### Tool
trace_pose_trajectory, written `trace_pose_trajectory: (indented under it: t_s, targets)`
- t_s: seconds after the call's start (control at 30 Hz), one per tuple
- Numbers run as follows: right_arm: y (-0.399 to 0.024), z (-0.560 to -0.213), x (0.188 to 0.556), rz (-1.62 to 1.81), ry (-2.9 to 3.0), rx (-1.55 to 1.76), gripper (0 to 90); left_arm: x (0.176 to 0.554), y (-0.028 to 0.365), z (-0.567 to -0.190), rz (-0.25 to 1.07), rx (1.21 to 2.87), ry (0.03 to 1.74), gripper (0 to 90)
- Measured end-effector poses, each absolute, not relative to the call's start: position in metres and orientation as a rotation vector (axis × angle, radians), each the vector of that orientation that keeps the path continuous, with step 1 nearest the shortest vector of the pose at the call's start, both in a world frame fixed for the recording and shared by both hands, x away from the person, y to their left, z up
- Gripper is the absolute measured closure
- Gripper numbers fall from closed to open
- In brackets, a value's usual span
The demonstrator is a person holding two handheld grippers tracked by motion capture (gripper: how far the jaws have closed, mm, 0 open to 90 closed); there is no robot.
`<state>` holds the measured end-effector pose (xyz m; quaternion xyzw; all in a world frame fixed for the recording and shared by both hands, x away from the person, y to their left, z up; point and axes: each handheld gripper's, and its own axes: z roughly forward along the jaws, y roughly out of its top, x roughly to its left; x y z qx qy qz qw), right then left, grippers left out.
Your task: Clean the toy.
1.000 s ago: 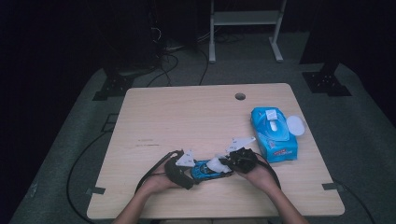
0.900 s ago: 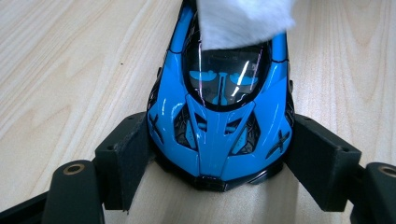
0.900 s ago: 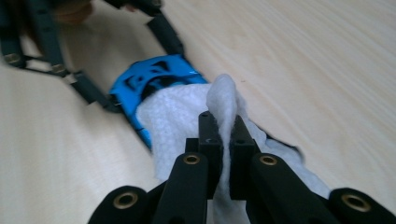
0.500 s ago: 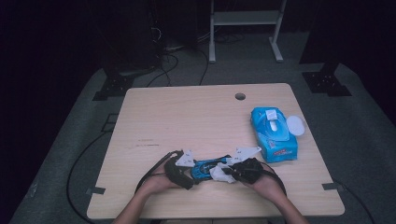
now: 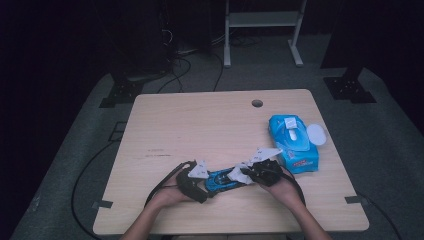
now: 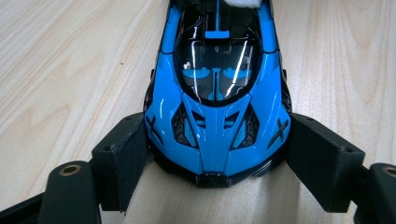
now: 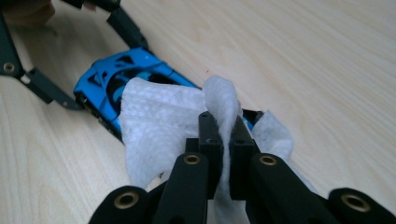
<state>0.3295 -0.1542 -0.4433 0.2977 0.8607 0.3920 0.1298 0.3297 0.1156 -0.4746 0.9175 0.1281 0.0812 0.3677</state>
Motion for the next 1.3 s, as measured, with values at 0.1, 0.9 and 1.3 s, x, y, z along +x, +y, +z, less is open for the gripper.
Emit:
trace_pose_trajectory:
  t_s: [0.1,0.9,1.3]
  targets:
    - [-0.158,-0.438,0.336,1.173,2.456,0.916,87.4,0.33,0.116,-0.474,0.21,2.361,0.325,23.8]
    - [-0.129,-0.443,0.324,1.092,2.563,0.793,87.6,0.33,0.116,-0.474,0.204,2.364,0.331,23.8]
    - [-0.092,-0.442,0.32,1.157,2.609,0.687,87.5,0.33,0.115,-0.474,0.203,2.364,0.326,23.8]
